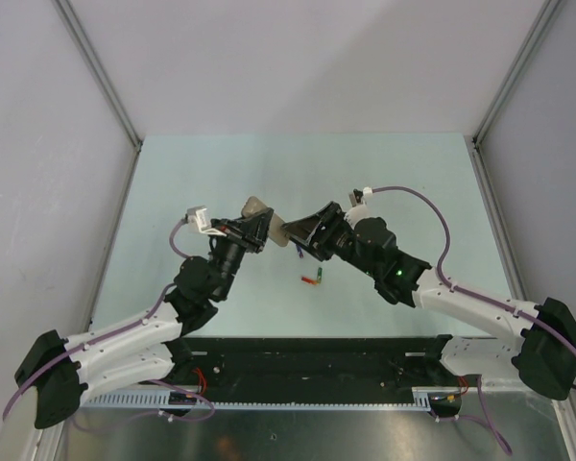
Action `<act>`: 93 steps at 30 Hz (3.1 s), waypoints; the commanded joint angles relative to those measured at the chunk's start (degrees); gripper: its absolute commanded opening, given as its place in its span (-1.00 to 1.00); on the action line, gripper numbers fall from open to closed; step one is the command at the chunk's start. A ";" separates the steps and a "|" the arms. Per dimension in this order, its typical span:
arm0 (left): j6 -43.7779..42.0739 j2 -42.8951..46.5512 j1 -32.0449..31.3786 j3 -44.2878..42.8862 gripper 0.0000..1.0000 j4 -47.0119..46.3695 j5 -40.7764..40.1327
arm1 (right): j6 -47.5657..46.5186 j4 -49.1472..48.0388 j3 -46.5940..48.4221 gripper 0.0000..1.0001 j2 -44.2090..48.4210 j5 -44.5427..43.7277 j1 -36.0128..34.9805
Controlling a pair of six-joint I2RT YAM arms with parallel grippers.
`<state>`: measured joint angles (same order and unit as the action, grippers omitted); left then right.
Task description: Load the batteries into the remote control
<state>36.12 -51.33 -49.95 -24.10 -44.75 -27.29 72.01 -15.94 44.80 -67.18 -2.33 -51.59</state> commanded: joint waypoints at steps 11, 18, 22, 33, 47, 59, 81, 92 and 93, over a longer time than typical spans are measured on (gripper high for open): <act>-2.54 -0.17 -3.22 -0.51 -1.00 -4.82 0.75 | -0.90 -1.99 3.28 0.24 -0.76 -1.36 -0.53; -2.63 -0.26 -3.31 -0.25 -1.00 -4.82 -0.31 | -1.17 -1.90 3.54 0.24 -0.67 -1.54 -0.61; -2.37 -0.44 -3.31 -0.07 -1.00 -4.82 -0.40 | -1.17 -1.90 3.54 0.24 -0.76 -1.71 -0.70; -1.40 -0.88 -3.40 -0.25 -1.00 -4.73 0.31 | -0.99 -2.42 3.54 0.24 -1.38 -1.28 -0.88; -1.05 0.44 -3.40 -0.60 -1.00 -4.73 0.57 | 0.06 -0.49 4.07 0.24 -2.87 -0.14 -0.79; 6.50 2.55 -3.40 0.80 -1.00 -4.73 3.47 | 0.76 -10.15 4.07 0.18 -5.51 6.19 -0.44; 16.79 2.11 -3.31 3.27 -1.00 -4.73 1.71 | 1.38 -18.16 4.07 0.15 -7.71 10.68 -1.23; 20.13 2.29 -2.25 4.15 -1.00 -4.73 1.80 | 0.77 -17.81 4.07 0.14 -7.09 10.24 -1.49; 20.13 2.20 -2.08 4.15 -1.00 -4.82 1.89 | 0.77 -17.81 4.07 0.15 -7.09 10.32 -1.49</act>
<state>49.01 -48.62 -50.15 -19.90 -47.11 -37.82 71.94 -27.14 46.65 -73.60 3.14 -51.13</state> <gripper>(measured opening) 0.302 0.576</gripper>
